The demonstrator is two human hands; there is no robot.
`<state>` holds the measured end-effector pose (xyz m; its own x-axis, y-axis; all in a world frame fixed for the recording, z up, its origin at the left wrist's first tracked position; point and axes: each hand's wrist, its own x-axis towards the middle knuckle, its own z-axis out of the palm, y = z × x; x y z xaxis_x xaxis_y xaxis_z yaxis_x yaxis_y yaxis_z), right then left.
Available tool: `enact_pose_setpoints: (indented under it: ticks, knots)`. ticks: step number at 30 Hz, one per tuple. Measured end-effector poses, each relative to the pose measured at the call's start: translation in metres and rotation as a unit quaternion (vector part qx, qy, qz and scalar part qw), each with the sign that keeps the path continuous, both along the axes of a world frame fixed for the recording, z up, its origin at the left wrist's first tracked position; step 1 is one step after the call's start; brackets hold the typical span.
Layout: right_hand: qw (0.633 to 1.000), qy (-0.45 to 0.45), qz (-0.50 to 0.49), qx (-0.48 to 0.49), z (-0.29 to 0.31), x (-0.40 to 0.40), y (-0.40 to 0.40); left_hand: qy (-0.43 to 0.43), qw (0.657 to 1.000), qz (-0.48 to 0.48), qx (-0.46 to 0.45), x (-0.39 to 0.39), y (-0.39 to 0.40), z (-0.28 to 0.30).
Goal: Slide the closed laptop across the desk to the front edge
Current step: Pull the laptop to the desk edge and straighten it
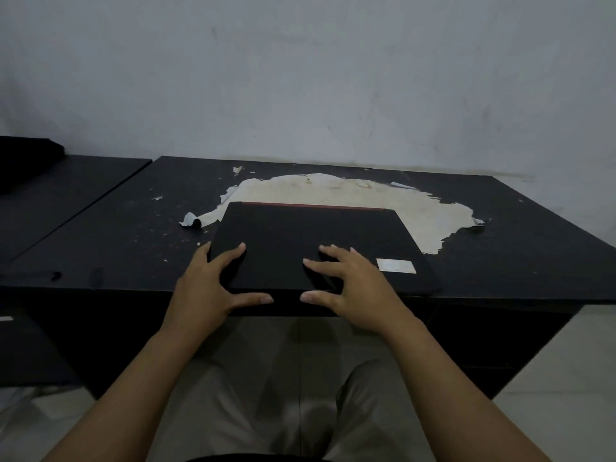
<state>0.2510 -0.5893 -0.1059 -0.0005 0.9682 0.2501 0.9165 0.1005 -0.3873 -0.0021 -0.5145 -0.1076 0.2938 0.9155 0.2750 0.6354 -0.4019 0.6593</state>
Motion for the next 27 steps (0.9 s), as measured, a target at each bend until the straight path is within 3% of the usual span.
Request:
enact_pose_setpoints:
  ticks: [11,14,19,27]
  knots:
    - [0.999,-0.045,0.009,0.008,0.006,0.000,-0.001,0.013,1.000,-0.007,0.009,-0.003,0.002,-0.006]
    - [0.996,-0.077,0.030,0.016,0.016,0.000,0.000,-0.034,0.999,-0.037,-0.010,-0.015,0.010,-0.004]
    - [0.995,-0.055,0.043,0.073,0.020,0.002,0.001,-0.109,0.989,-0.062,-0.077,-0.032,0.015,0.003]
    - [0.993,-0.035,0.043,0.108,0.025,0.002,0.002,-0.143,0.984,-0.062,-0.089,-0.034,0.020,-0.003]
